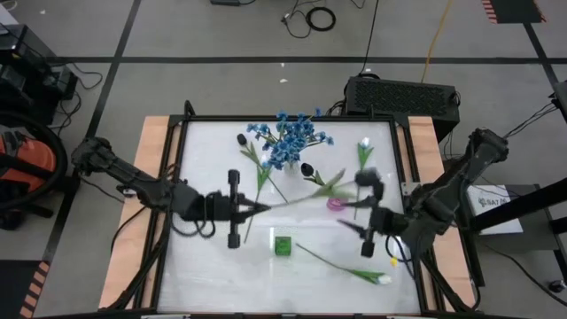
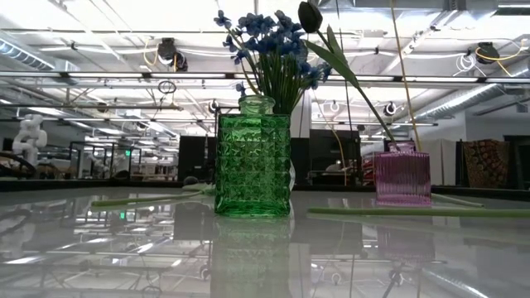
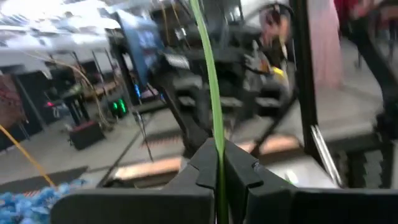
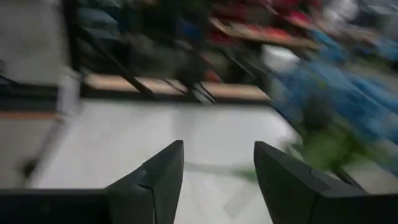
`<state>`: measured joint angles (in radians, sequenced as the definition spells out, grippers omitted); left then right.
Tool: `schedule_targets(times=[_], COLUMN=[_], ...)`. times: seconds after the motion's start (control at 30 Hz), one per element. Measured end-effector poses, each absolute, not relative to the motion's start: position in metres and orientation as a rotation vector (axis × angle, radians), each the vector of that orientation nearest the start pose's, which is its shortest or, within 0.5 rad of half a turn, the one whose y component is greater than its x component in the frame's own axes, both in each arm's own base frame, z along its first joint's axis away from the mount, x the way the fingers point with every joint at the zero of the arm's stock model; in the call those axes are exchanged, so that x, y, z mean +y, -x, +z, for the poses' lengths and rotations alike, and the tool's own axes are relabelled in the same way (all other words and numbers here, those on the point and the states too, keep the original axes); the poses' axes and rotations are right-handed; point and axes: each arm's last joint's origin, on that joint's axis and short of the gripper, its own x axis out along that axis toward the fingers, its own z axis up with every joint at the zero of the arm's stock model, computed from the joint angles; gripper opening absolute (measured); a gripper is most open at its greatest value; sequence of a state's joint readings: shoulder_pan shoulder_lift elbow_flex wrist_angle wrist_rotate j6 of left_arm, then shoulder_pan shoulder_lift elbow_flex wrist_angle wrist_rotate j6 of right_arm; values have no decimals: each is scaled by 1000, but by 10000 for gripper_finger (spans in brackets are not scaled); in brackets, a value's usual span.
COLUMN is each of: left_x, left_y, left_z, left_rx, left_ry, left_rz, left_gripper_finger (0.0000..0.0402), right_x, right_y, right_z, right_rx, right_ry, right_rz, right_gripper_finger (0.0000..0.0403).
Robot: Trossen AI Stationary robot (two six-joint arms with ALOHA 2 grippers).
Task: Sort flowers into vase by color
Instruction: Put the bottom black tulip into the purple vase
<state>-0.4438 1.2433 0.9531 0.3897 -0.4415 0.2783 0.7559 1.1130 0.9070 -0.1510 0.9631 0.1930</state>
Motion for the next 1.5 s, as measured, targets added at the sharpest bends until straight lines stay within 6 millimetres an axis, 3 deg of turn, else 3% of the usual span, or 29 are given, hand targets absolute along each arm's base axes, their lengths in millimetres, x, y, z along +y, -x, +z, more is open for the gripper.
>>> schedule_targets(times=[0.17, 0.5, 0.7, 1.0, 1.17, 1.4, 1.5], left_x=[-94, -94, -93, -93, -93, -92, -92], left_y=[-267, -313, -329, -334, -334, -335, -335], left_z=[331, 280, 258, 249, 248, 248, 247], left_rx=[-205, -256, -296, -290, -282, -282, -265], left_ry=[-196, -150, -143, -146, -152, -155, -159], left_rz=[-46, -72, -49, -48, -47, -45, -44], left_gripper_finger=[8, 8, 8, 8, 8, 9, 9], right_x=[137, 108, 109, 109, 109, 109, 109], right_y=[-208, -237, -242, -241, -241, -241, -241], right_z=[323, 316, 314, 318, 319, 319, 319], right_rx=[4, -223, -261, -307, -312, -315, -313], right_ry=[121, 80, 80, 64, 61, 62, 62], right_rz=[-24, 32, 49, 74, 73, 68, 62], right_gripper_finger=[187, 187, 187, 184, 141, 20, 11])
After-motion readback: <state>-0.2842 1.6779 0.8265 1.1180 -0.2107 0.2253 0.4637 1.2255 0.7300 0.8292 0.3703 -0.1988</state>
